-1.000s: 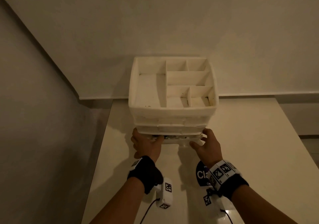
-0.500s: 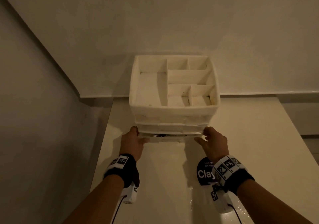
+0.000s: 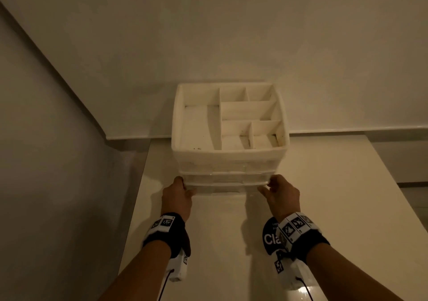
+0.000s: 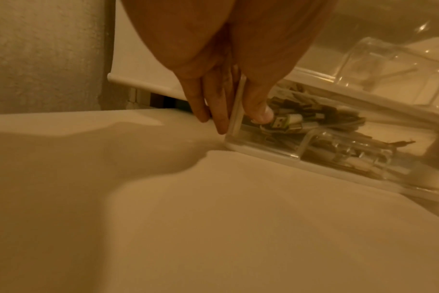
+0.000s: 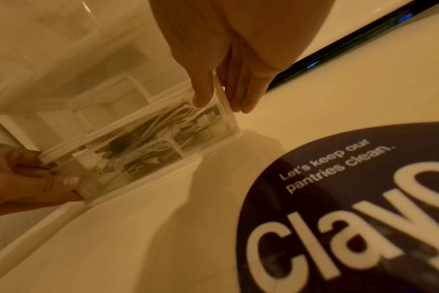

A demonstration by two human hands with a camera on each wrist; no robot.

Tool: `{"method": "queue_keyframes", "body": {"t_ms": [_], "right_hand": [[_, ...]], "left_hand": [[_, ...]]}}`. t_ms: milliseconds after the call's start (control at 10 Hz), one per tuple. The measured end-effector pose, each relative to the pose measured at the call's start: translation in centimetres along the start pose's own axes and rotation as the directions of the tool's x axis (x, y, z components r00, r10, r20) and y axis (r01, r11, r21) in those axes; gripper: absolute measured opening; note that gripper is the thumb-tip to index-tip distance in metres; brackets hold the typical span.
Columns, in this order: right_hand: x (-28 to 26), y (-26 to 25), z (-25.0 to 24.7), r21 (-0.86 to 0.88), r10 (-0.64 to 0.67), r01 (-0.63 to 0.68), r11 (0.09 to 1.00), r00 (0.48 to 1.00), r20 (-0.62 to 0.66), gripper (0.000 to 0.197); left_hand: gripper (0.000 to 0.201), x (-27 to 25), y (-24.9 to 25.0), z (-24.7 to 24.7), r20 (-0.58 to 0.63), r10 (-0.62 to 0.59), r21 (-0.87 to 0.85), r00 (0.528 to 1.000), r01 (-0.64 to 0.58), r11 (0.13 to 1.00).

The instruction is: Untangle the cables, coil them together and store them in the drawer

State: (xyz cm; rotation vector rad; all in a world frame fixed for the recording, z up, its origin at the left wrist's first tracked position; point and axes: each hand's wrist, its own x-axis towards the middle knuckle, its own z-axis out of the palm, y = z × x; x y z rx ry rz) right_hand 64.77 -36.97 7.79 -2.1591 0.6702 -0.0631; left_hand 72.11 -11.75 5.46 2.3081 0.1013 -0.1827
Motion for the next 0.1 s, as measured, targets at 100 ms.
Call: {"method": "queue_keyframes", "body": {"t_ms": [100], "right_hand": [[-1.50,0.85,-0.18,0.075,-0.011,0.005,0.997,0.998,0.068,0.054]], "left_hand": [[0.040,-1.68,-0.93,-0.34,0.038,-0.014,-0.130,0.999,0.019,0.991]]}}
